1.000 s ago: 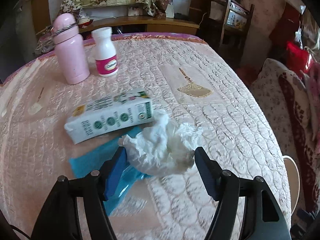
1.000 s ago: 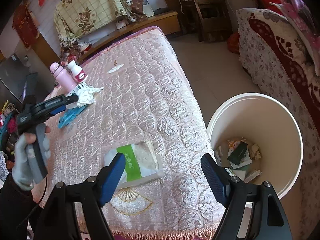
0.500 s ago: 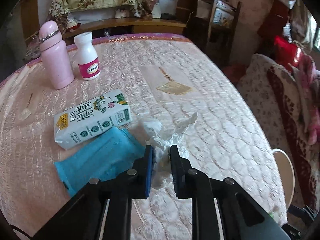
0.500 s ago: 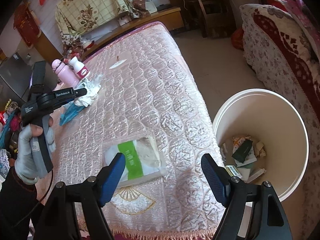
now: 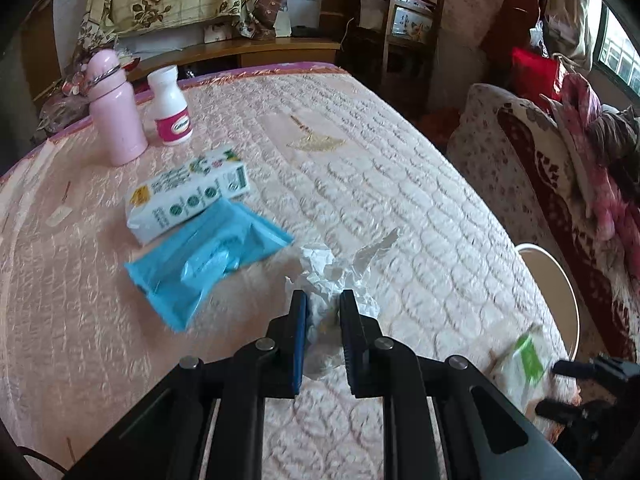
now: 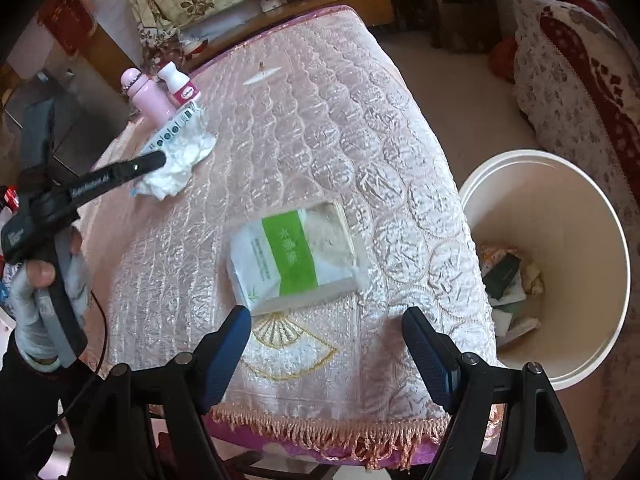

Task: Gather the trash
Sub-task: 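Grasp the white tissue with the left gripper, then grasp and lift the white-and-green packet with the right gripper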

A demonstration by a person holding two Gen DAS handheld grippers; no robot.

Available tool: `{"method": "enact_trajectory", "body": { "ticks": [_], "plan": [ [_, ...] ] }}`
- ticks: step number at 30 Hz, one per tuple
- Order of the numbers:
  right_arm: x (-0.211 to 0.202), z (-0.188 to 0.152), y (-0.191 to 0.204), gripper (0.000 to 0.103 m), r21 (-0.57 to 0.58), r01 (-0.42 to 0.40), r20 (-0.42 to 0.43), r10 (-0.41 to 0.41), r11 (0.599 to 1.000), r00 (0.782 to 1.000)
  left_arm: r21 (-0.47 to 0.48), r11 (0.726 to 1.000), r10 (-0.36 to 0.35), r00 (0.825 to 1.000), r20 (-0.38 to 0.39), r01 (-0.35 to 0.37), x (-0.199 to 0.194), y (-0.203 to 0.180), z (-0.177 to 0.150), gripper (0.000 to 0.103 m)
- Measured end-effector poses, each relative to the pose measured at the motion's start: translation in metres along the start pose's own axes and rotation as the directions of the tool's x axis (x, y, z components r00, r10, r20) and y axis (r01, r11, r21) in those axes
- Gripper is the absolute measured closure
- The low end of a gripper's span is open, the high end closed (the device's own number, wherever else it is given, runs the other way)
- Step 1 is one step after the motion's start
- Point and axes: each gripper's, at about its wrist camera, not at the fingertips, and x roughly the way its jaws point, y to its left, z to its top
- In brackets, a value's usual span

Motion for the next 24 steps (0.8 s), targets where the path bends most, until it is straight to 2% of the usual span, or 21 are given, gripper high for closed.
{"method": "enact_trajectory", "body": {
  "ticks": [3, 10, 14, 16, 19, 24],
  "plan": [
    [0.004, 0.009, 0.003, 0.023, 0.004, 0.003, 0.002, -0.003, 1.000, 1.000, -0.006, 1.000, -0.002, 1.000, -0.008, 0.002, -0.007, 0.008, -0.010, 0.086],
    [0.033, 0.062, 0.019, 0.025, -0.005, 0.012, 0.045, -0.012, 1.000, 0.999, -0.017, 1.000, 0.018, 1.000, -0.015, -0.018, -0.020, 0.023, -0.029, 0.086],
    [0.013, 0.072, 0.029, 0.025, -0.005, 0.005, 0.117, -0.004, 1.000, 0.993, -0.020, 0.999, 0.026, 1.000, -0.006, -0.026, -0.028, 0.031, -0.034, 0.086],
    [0.003, 0.069, 0.027, 0.024, -0.010, -0.002, 0.094, 0.003, 1.000, 0.996, -0.020, 1.000, 0.024, 1.000, -0.004, -0.024, -0.029, 0.033, -0.035, 0.086],
    [-0.007, 0.051, 0.019, 0.025, -0.009, -0.073, 0.025, 0.073, 0.997, 0.997, -0.024, 1.000, 0.017, 1.000, 0.000, -0.017, -0.030, 0.036, -0.035, 0.086],
    [0.002, 0.028, 0.007, 0.024, 0.015, -0.115, -0.084, 0.116, 0.993, 0.990, -0.009, 1.000, 0.021, 1.000, 0.005, -0.021, -0.029, 0.034, -0.037, 0.086]
  ]
}}
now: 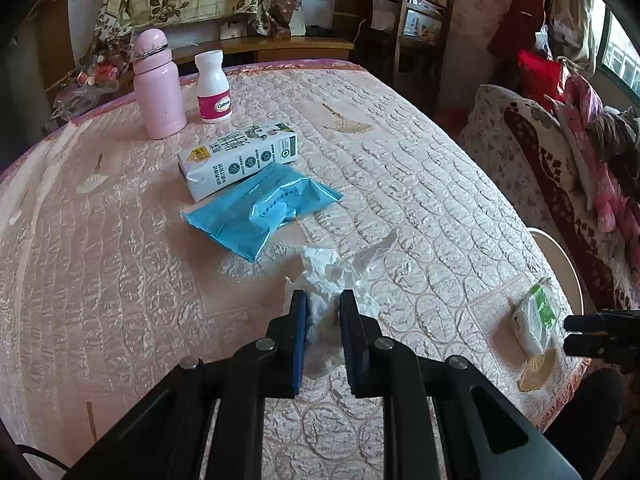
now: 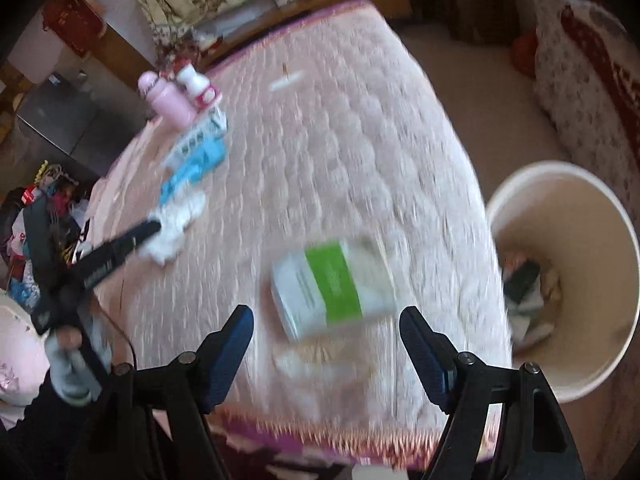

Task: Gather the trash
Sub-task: 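Grasp and lift the white-and-green packet with the right gripper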

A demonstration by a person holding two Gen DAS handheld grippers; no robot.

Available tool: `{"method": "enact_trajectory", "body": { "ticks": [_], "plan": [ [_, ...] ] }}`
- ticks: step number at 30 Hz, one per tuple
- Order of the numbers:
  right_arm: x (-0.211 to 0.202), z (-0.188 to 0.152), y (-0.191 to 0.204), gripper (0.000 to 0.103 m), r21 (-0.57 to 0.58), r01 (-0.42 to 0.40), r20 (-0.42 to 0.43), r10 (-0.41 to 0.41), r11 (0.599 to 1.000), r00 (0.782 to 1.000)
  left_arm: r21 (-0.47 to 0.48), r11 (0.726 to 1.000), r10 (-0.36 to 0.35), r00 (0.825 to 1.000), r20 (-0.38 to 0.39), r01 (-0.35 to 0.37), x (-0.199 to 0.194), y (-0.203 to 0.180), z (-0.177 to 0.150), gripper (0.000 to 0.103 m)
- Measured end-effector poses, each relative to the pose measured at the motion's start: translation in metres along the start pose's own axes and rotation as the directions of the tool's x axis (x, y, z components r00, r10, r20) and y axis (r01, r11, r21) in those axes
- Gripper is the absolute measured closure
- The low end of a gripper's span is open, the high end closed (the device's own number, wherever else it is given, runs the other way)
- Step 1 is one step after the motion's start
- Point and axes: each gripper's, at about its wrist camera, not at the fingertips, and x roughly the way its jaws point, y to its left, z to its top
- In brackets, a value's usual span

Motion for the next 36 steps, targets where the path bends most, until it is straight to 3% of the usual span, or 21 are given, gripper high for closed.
{"method": "enact_trajectory", "body": {
  "ticks": [3, 7, 10, 16, 24, 29, 35, 36],
  "plan": [
    [0.017, 0.009, 0.003, 0.024, 0.004, 0.036, -0.005, -0.036, 0.999, 0.999, -0.004, 1.000, 0.000, 1.000, -0.001, 0.000, -0.002, 0.001, -0.003, 0.086],
    [0.036, 0.043, 0.031, 0.024, -0.047, 0.030, 0.093, -0.025, 0.998, 0.995, -0.019, 1.000, 0.006, 1.000, -0.004, -0.006, -0.004, 0.005, -0.003, 0.086],
    [0.047, 0.059, 0.056, 0.024, -0.102, 0.034, 0.118, -0.022, 0.994, 0.993, -0.030, 1.000, 0.002, 1.000, -0.003, -0.002, -0.008, 0.006, -0.004, 0.086],
    [0.034, 0.037, 0.078, 0.024, -0.222, 0.210, 0.190, -0.169, 0.952, 0.967, -0.003, 1.000, -0.015, 1.000, 0.008, 0.015, -0.011, -0.001, -0.007, 0.086],
    [0.020, 0.019, 0.066, 0.024, -0.332, 0.205, 0.144, -0.166, 0.921, 0.976, -0.008, 1.000, -0.023, 1.000, -0.001, 0.023, -0.011, -0.004, -0.010, 0.086],
    [0.025, 0.015, 0.074, 0.024, -0.478, 0.227, 0.146, -0.178, 0.848, 0.973, -0.005, 1.000, -0.020, 1.000, -0.004, 0.020, -0.012, -0.006, -0.011, 0.086],
    [0.046, 0.018, 0.076, 0.024, -0.664, 0.207, 0.057, -0.227, 0.719, 0.972, -0.005, 1.000, -0.018, 1.000, -0.015, 0.018, -0.010, -0.010, -0.011, 0.086],
    [0.051, 0.022, 0.076, 0.024, -0.672, 0.202, 0.048, -0.231, 0.712, 0.972, -0.005, 1.000, -0.018, 1.000, -0.015, 0.018, -0.010, -0.011, -0.010, 0.086]
  ]
}}
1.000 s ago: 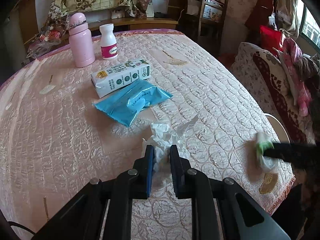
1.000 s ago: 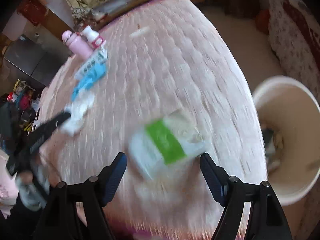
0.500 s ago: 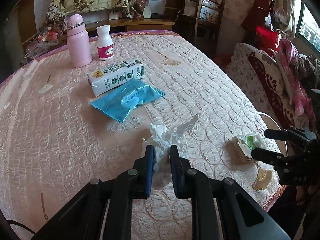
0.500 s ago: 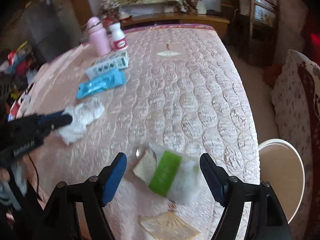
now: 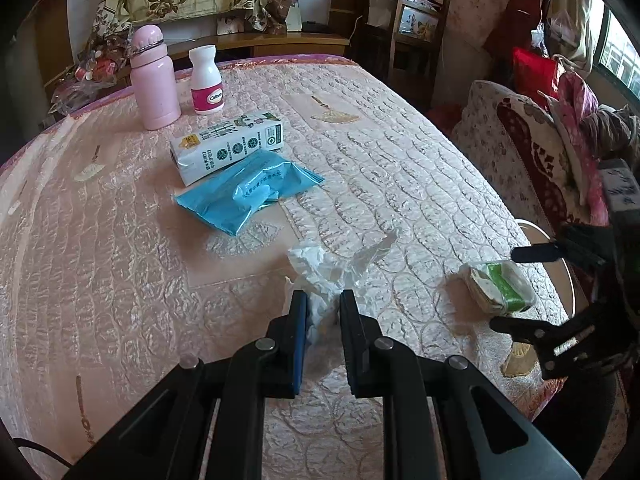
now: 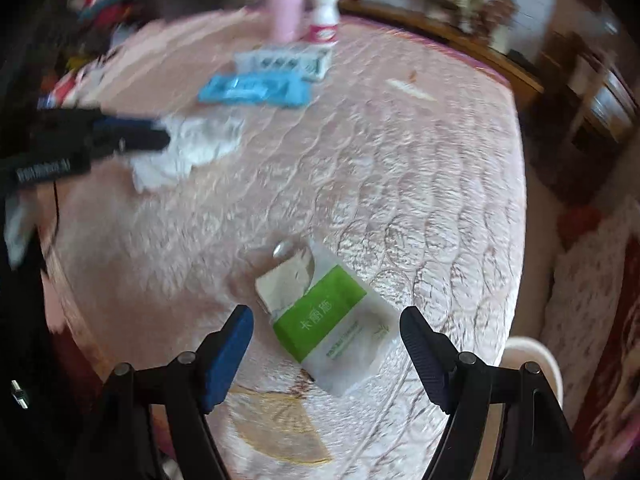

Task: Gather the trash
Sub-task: 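Grasp and lift the white-and-green packet with the right gripper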

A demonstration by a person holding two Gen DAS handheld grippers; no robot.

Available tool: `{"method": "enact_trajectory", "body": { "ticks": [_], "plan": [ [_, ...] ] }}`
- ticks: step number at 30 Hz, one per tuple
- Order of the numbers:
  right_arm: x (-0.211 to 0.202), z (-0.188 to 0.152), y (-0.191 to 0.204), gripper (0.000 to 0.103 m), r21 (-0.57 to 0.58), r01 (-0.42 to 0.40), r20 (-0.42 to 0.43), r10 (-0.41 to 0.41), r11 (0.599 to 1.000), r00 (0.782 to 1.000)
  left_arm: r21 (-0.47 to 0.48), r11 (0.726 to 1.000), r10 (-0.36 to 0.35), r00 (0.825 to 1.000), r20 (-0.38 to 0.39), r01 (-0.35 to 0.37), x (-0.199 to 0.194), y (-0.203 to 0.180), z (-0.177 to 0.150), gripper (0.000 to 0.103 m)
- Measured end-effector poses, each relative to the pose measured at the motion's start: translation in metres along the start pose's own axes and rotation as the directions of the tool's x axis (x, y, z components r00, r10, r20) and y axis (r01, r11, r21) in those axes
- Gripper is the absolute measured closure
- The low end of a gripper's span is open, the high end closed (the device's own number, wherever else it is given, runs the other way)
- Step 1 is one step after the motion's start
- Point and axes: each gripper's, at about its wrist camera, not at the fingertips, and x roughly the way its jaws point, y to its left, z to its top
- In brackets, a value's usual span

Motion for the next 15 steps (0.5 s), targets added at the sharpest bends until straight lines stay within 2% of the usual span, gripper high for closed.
{"method": "enact_trajectory", "body": {
  "ticks": [5, 9, 10, 12, 15],
  "plan": [
    [0.015, 0.006, -0.016, 0.024, 0.026, -0.028, -0.003, 0.029, 0.999, 1.000, 0.000, 1.000, -0.004, 1.000, -0.008, 0.004, 0.004, -0.007, 0.002, 0.086],
    [0.019, 0.004, -0.026, 0.027, 0.119, -0.054, 0.036, 0.050, 0.991, 0.998, 0.016, 1.000, -0.015, 1.000, -0.011, 0.015, 0.006, -0.016, 0.003, 0.086],
    [0.015, 0.001, -0.028, 0.032, 0.146, -0.077, 0.069, 0.067, 0.986, 0.995, 0.020, 1.000, -0.018, 1.000, -0.011, 0.018, 0.006, -0.018, 0.003, 0.086],
    [0.009, -0.005, -0.035, 0.073, 0.209, -0.130, 0.106, 0.109, 0.969, 0.988, 0.024, 0.999, -0.025, 1.000, -0.009, 0.025, 0.007, -0.023, 0.005, 0.086],
    [0.006, -0.012, -0.043, 0.073, 0.281, -0.179, 0.145, 0.143, 0.943, 0.979, 0.026, 0.999, -0.035, 0.999, -0.003, 0.035, 0.008, -0.029, 0.006, 0.086]
  ]
}}
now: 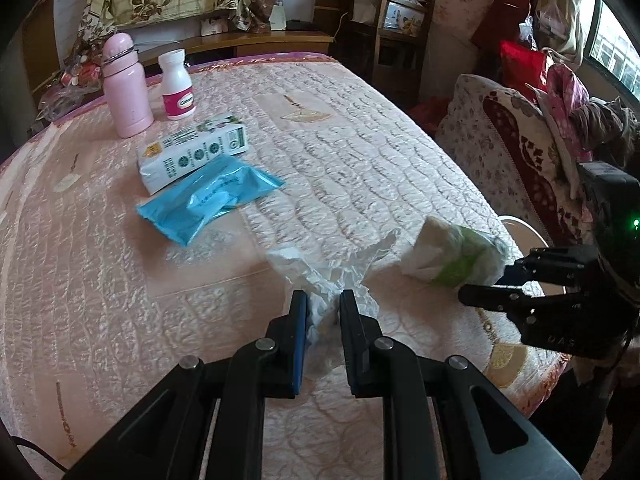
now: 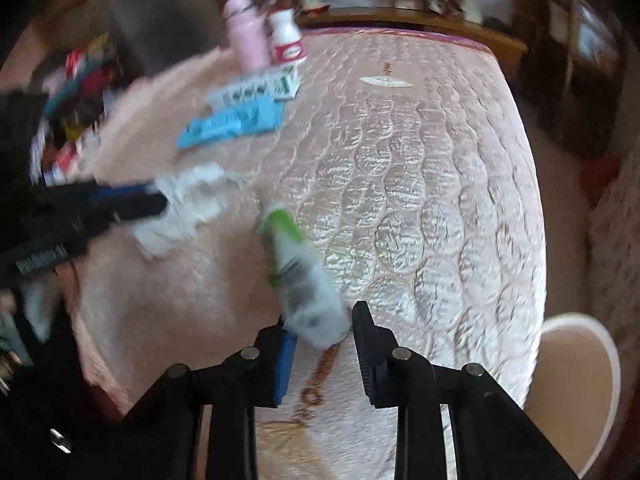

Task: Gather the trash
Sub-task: 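Grasp and lift the white-and-green packet with the right gripper, then carry the tissue in the left gripper while the right carries the packet over the bucket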

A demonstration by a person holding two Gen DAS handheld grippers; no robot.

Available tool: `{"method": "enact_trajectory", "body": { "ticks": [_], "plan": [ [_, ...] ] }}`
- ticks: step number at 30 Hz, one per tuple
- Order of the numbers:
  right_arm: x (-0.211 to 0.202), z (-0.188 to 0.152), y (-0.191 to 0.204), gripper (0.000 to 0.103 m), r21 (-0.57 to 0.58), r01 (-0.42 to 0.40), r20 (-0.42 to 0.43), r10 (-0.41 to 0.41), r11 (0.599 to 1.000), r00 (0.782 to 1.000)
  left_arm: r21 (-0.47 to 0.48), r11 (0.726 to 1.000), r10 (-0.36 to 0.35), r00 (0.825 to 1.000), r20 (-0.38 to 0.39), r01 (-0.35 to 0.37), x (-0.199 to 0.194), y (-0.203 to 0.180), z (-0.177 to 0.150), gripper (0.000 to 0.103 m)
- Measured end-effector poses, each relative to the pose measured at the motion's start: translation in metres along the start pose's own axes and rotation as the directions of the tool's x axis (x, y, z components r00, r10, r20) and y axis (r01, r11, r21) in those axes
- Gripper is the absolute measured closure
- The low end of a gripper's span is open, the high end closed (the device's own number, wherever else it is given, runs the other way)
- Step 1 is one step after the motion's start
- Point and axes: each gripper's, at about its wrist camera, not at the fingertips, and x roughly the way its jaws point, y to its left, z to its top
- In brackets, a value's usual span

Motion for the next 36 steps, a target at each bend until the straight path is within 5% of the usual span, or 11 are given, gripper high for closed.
{"method": "enact_trajectory", "body": {
  "ticks": [13, 15, 16, 21, 28, 33, 36],
  "plan": [
    [0.007, 0.007, 0.008, 0.065, 0.137, -0.094, 0.061, 0.087, 0.986, 0.994, -0.010, 1.000, 0.009, 1.000, -0.004, -0.009, -0.002, 0.004, -0.006, 0.086],
    [0.008, 0.011, 0.011, 0.041, 0.139, -0.100, 0.079, 0.089, 0.985, 0.993, -0.017, 1.000, 0.010, 1.000, -0.006, -0.010, -0.002, 0.007, -0.007, 0.086],
    [0.009, 0.012, 0.013, 0.038, 0.138, -0.100, 0.089, 0.088, 0.985, 0.992, -0.019, 1.000, 0.010, 1.000, -0.007, -0.010, -0.001, 0.009, -0.007, 0.086],
    [0.016, 0.011, 0.018, 0.038, 0.166, -0.095, 0.030, 0.091, 0.981, 0.995, -0.022, 1.000, 0.006, 1.000, 0.000, -0.006, -0.003, 0.010, -0.006, 0.086],
    [-0.003, -0.006, 0.033, 0.038, 0.132, -0.239, -0.031, 0.245, 0.962, 0.969, -0.038, 0.999, 0.008, 1.000, 0.005, -0.008, -0.002, 0.016, -0.004, 0.086],
    [-0.016, 0.011, 0.034, 0.038, 0.091, -0.047, 0.080, 0.040, 0.995, 0.996, -0.038, 0.999, 0.017, 1.000, 0.004, -0.017, -0.002, 0.016, -0.006, 0.086],
    [-0.007, 0.026, 0.036, 0.038, 0.032, 0.088, 0.076, -0.090, 0.996, 0.993, -0.035, 0.999, 0.020, 1.000, 0.005, -0.020, -0.002, 0.014, -0.007, 0.086]
  ]
}}
